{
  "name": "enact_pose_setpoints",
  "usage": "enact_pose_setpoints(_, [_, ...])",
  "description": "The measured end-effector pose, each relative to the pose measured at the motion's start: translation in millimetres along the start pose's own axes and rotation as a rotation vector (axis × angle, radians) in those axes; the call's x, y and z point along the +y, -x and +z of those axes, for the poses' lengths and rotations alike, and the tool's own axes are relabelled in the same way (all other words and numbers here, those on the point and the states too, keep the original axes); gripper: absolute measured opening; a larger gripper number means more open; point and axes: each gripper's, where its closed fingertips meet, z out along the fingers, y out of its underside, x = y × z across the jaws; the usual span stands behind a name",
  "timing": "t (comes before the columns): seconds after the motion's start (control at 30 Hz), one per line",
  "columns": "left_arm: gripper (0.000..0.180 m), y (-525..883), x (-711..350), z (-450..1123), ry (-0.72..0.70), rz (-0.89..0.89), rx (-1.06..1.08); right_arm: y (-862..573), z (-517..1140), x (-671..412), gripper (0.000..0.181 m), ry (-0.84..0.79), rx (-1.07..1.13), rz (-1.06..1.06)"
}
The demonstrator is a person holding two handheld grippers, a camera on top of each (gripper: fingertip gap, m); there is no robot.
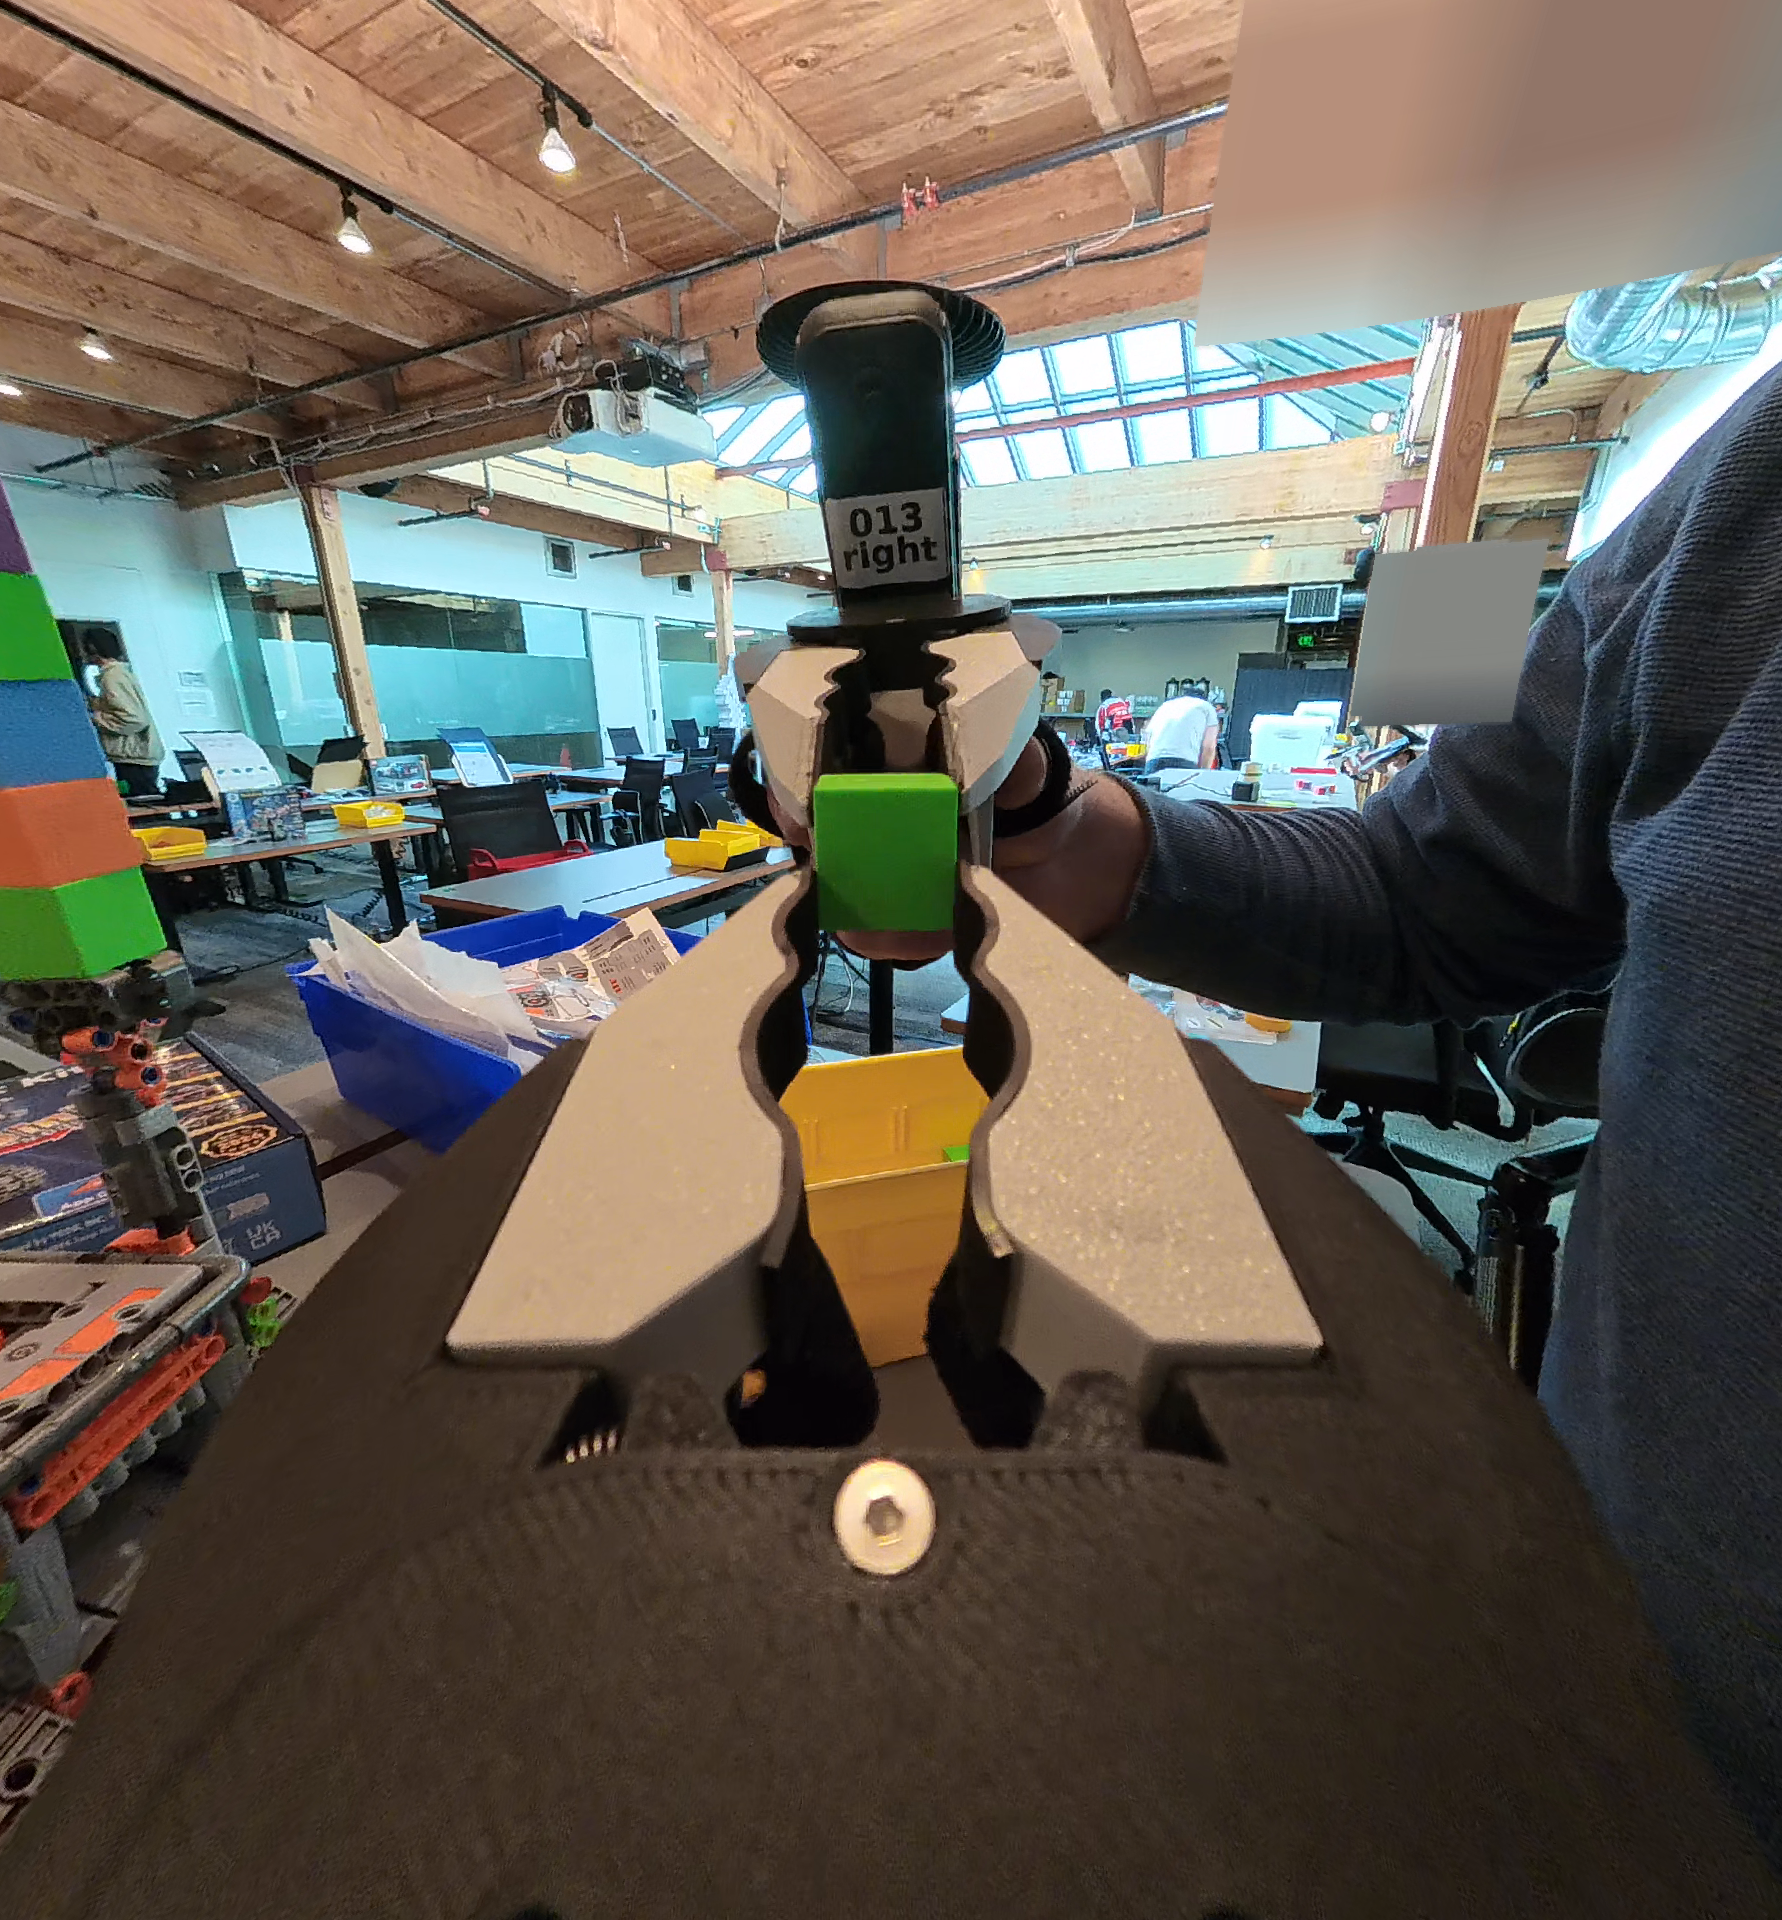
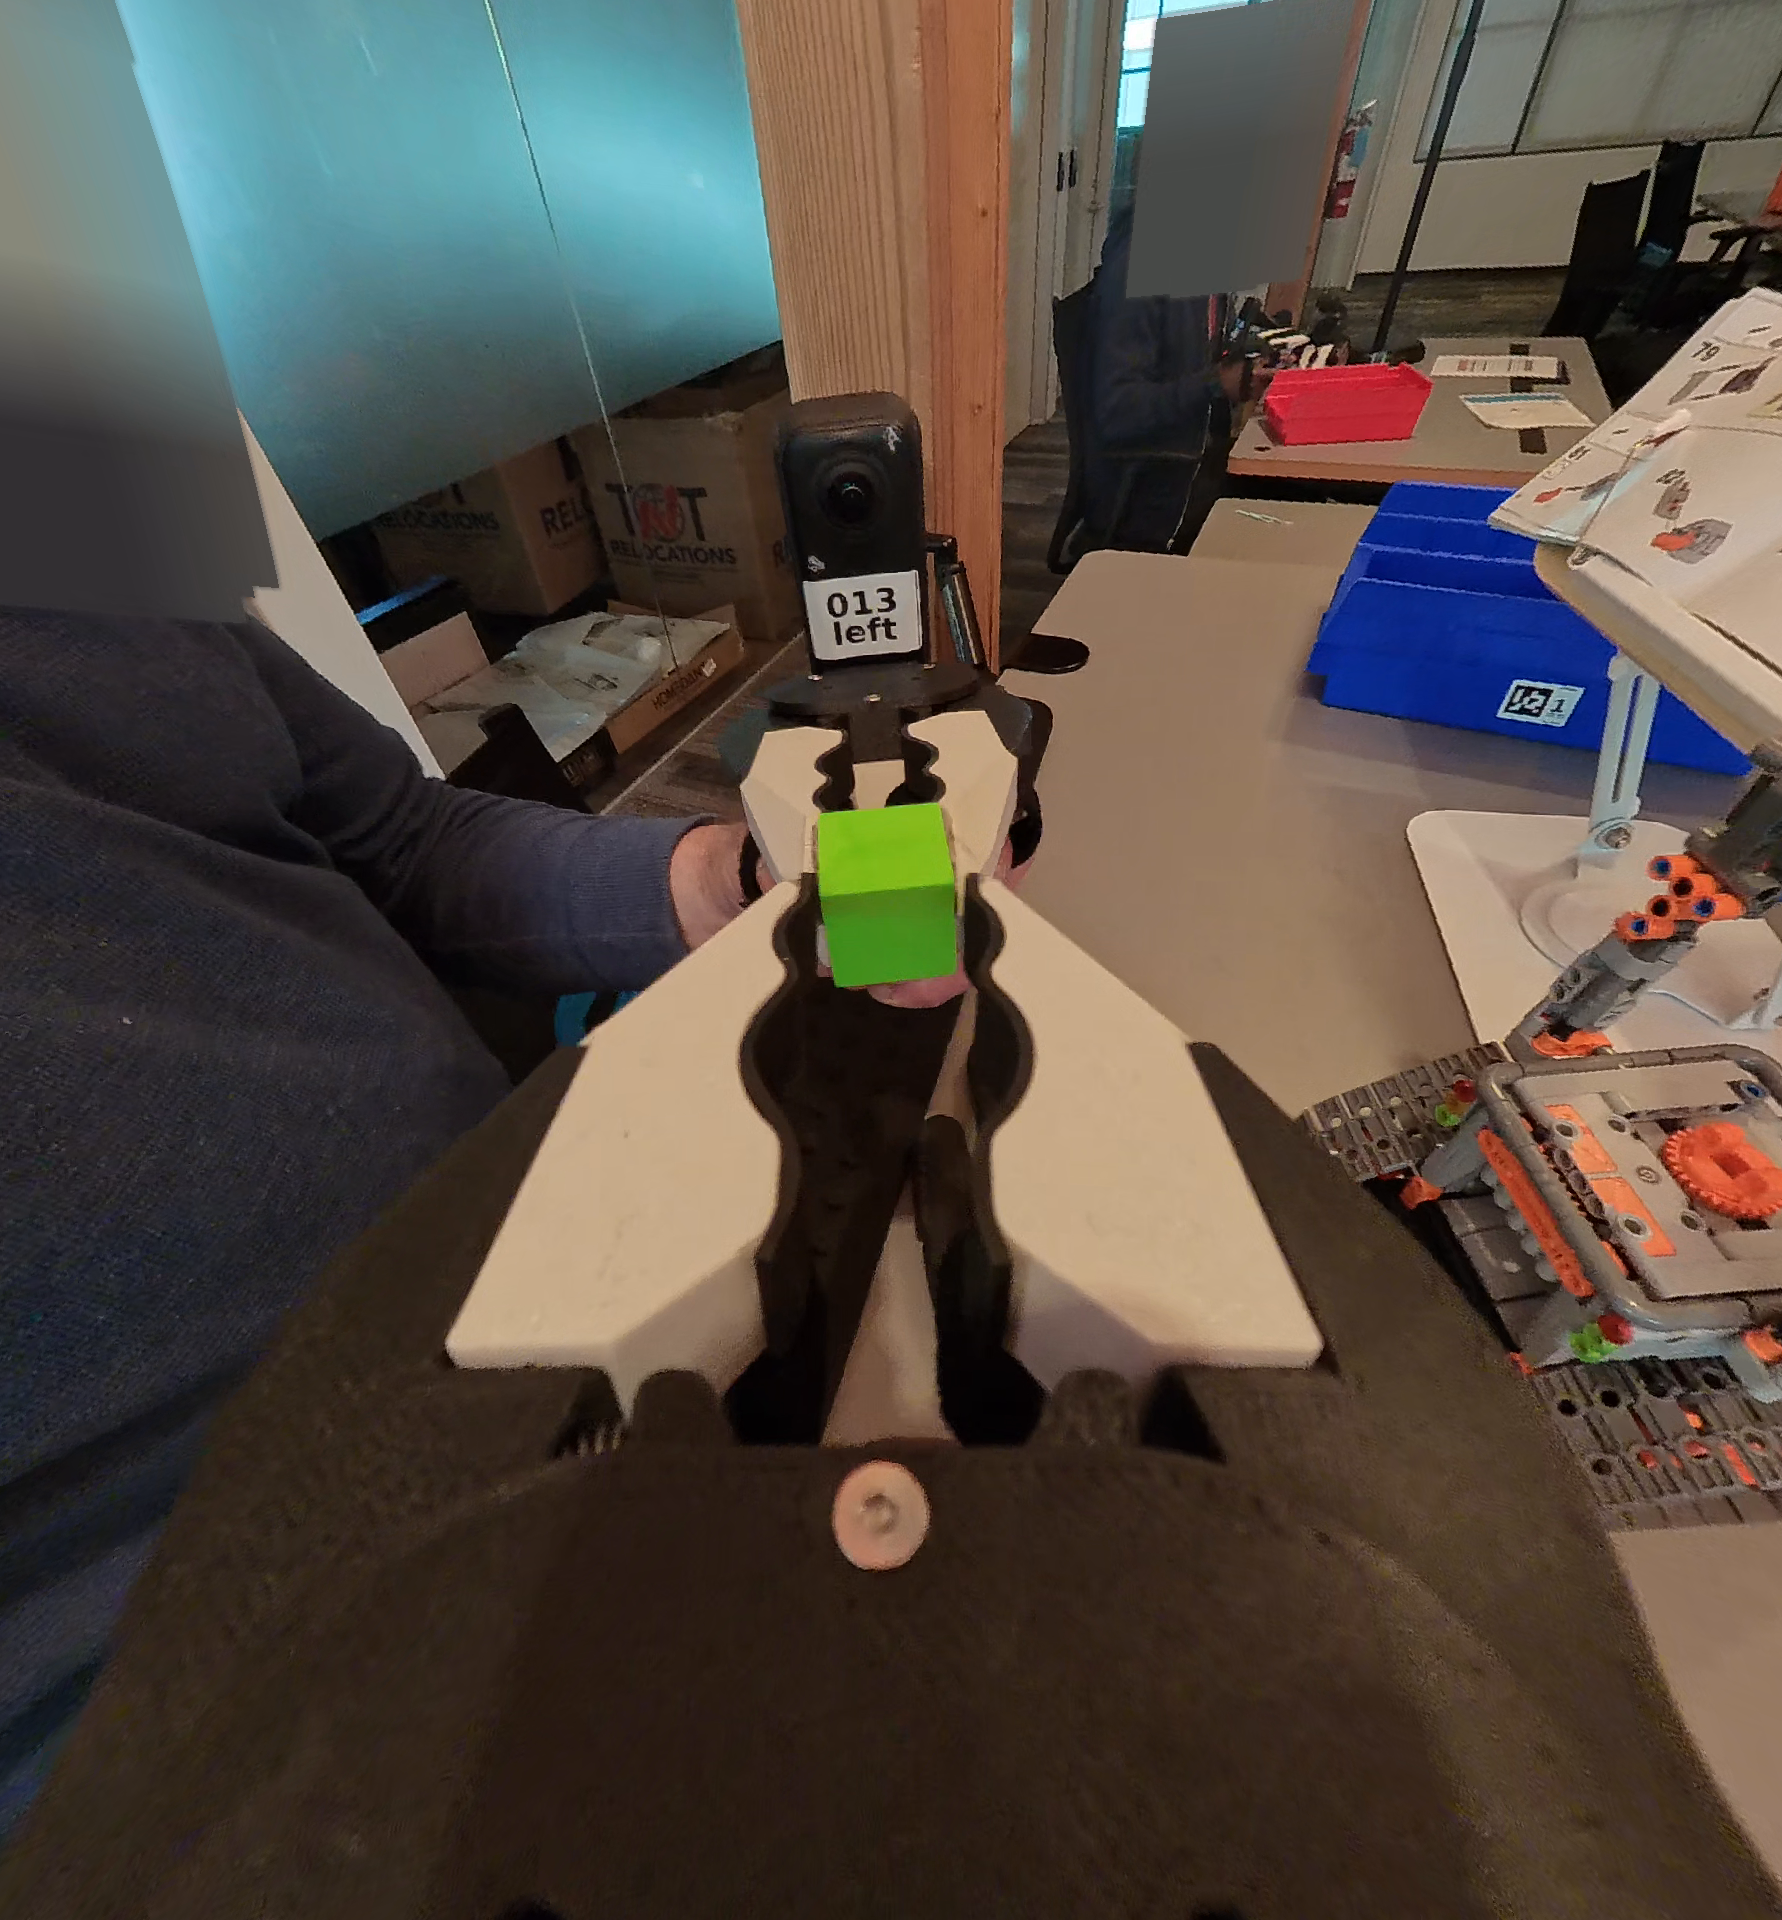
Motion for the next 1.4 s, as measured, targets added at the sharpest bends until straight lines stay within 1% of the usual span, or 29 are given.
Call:
enact_pose_setpoints(0.03, [0.023,-0.8,1.0,0.8,0.007,-0.002,0.006,-0.5,0.9,0.9,0.032,0.008,0.007,-0.011])
enact_pose_setpoints(0.1, [0.023,-2.2,0.8,2.2,0.011,0.0,0.016,-0.5,4.2,5.6,0.032,0.046,0.012,-0.023])
enact_pose_setpoints(0.17, [0.023,-2.6,-2.0,2.3,0.0,-0.003,0.024,1.2,6.3,5.1,0.025,0.045,0.009,-0.04])
enact_pose_setpoints(0.33, [0.024,-2.3,-5.4,2.0,-0.004,-0.02,0.034,1.8,6.7,0.4,0.025,0.044,0.006,-0.059])
enact_pose_setpoints(0.4, [0.028,0.6,-7.9,-0.4,-0.009,-0.017,0.022,-2.9,2.2,-10.1,0.025,0.032,0.034,-0.085])
enact_pose_setpoints(0.43, [0.019,1.9,-5.8,-3.0,0.002,-0.008,0.024,-6.5,-2.4,-19.9,0.024,0.019,0.05,-0.103])
enact_pose_setpoints(0.47, [0.014,7.2,-0.4,-6.0,0.025,0.002,0.005,-11.6,-9.2,-32.5,0.024,0.006,0.073,-0.12])
enact_pose_setpoints(0.6, [0.008,42.3,22.9,-24.2,0.056,-0.013,-0.139,-42.6,-50.4,-107.4,0.024,-0.104,0.203,-0.176])
enact_pose_setpoints(0.7, [0.007,64.0,50.5,-34.3,0.098,-0.036,-0.225,-63.1,-79.1,-164.9,0.024,-0.185,0.264,-0.216])
enact_pose_setpoints(0.83, [0.003,86.4,83.0,-46.4,0.145,-0.067,-0.348,-98.6,-103.2,-225.1,0.024,-0.202,0.372,-0.254])
enact_pose_setpoints(0.9, [0.0,96.2,80.5,-53.7,0.16,-0.021,-0.408,-115.8,-113.7,-252.9,0.024,-0.219,0.401,-0.256])
enact_pose_setpoints(0.93, [0.0,100.5,81.5,-57.4,0.173,-0.008,-0.435,-124.4,-117.8,-264.4,0.024,-0.217,0.413,-0.256])
enact_pose_setpoints(1.0, [0.0,100.1,80.0,-59.3,0.144,-0.03,-0.424,-139.6,-123.0,-283.2,0.024,-0.201,0.424,-0.255])
enact_pose_setpoints(1.1, [0.0,103.8,81.4,-62.5,0.147,-0.03,-0.441,-158.1,-124.9,-301.7,0.024,-0.169,0.439,-0.245])
enact_pose_setpoints(1.3, [0.0,108.0,84.6,-65.1,0.149,-0.051,-0.452,-187.6,-114.4,-303.9,0.024,-0.07,0.443,-0.155])
enact_pose_setpoints(1.4, [0.0,108.5,84.6,-65.8,0.147,-0.054,-0.454,-195.1,-111.4,-303.5,0.024,-0.05,0.438,-0.124])
